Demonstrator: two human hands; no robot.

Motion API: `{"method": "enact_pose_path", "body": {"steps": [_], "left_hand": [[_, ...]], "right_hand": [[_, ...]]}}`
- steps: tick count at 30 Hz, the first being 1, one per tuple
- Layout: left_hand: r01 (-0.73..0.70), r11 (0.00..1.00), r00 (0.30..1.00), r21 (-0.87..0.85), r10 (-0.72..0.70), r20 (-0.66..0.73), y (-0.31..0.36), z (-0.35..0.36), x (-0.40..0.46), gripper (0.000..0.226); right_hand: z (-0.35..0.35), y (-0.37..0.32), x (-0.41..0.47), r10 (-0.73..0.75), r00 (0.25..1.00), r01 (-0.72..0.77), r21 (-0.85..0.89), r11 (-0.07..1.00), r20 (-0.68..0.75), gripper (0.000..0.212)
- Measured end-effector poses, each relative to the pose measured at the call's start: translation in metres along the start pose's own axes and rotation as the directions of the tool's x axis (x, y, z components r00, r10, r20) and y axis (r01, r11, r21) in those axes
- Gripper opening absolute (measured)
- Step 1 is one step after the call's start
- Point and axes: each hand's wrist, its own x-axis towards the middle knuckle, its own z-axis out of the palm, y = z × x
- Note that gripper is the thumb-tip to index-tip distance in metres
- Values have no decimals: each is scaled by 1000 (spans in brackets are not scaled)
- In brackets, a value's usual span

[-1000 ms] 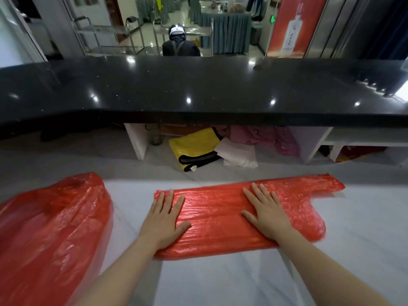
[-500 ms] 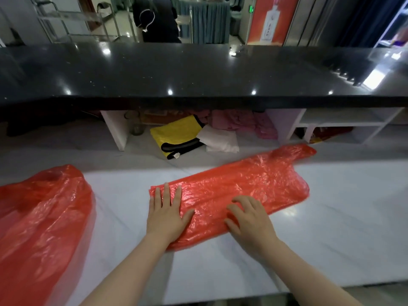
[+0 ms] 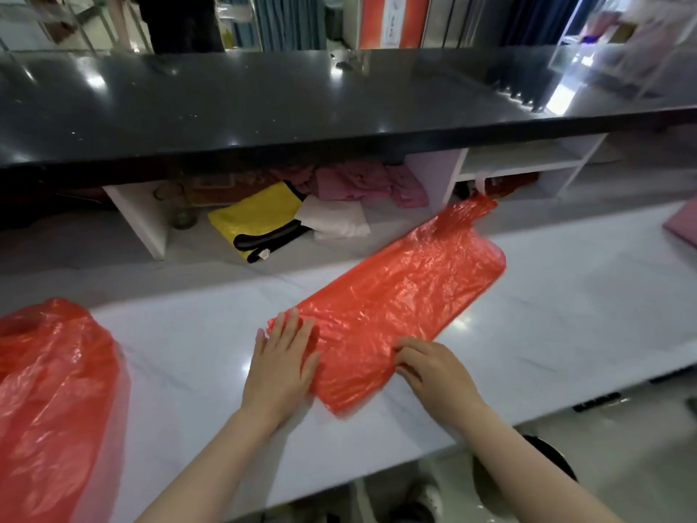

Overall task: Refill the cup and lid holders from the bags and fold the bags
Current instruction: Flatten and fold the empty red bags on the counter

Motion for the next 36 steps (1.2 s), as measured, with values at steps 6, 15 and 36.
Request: {"method": "enact_pose_path", "body": {"steps": [6,15,36], "left_hand": [[-194,976,980,102,188,68,-2,2,-6,57],[-232,969,970,90,223,100,2,-10,-9,75],[-437,770,898,-464,406,-172,55,-35,23,17]], "right_hand": [[-9,18,-25,209,973,-219,-105,970,-94,19],[18,-29,-35,-48,999,47,32,998,15,40],[-12,15,-64,714,698,-470,721,509,-50,23]]}}
